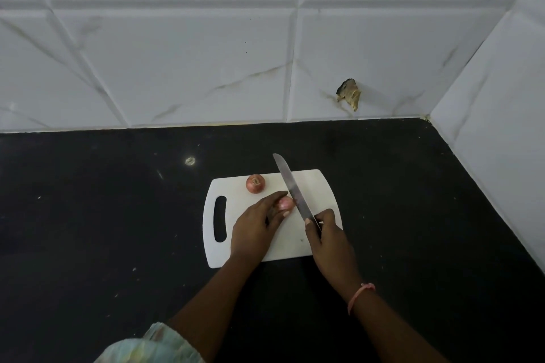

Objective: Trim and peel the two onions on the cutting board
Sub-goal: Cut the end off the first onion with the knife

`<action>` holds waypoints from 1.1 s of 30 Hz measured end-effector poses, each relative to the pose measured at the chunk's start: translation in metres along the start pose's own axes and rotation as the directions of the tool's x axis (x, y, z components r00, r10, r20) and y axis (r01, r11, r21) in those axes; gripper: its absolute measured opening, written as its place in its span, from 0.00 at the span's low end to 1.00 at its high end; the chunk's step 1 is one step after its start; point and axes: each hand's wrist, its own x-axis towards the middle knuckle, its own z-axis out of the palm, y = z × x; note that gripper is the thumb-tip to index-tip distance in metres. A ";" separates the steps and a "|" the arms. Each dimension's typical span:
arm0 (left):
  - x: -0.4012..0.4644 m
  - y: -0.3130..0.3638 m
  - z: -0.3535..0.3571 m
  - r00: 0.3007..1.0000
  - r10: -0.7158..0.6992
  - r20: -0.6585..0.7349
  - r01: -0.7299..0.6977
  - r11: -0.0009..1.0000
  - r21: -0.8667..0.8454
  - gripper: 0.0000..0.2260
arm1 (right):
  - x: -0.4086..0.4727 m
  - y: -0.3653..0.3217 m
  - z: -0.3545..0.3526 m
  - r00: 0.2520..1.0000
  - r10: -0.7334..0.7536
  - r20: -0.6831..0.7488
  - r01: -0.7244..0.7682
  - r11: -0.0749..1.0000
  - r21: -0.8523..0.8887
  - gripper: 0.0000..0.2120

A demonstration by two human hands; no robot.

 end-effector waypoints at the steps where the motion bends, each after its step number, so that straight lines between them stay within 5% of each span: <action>1: 0.000 -0.001 0.000 1.000 0.006 0.001 -0.006 1.000 0.010 0.17 | 0.000 -0.001 -0.001 1.000 0.002 0.008 -0.002 1.000 0.005 0.06; 6: 0.001 -0.004 0.000 1.000 0.028 0.009 -0.028 0.999 0.034 0.17 | -0.006 0.002 -0.005 0.996 0.052 -0.071 -0.043 0.991 0.124 0.07; 15: 0.001 -0.003 0.000 0.999 0.037 0.018 -0.037 0.998 0.040 0.17 | -0.018 -0.001 -0.003 0.998 -0.063 0.031 0.066 0.991 -0.115 0.08; 22: 0.000 -0.003 -0.001 0.999 0.027 0.025 -0.028 0.999 0.031 0.17 | -0.014 0.001 -0.006 0.993 0.023 -0.117 -0.020 1.000 0.021 0.06; 27: 0.001 -0.004 0.002 1.000 0.017 0.026 -0.019 0.998 0.061 0.19 | -0.015 -0.001 -0.008 0.997 -0.071 -0.018 0.069 0.995 -0.071 0.05; 33: 0.001 0.000 0.000 0.999 0.032 0.004 -0.032 0.998 0.047 0.18 | -0.012 -0.004 0.000 0.998 0.027 -0.050 -0.026 1.000 0.002 0.07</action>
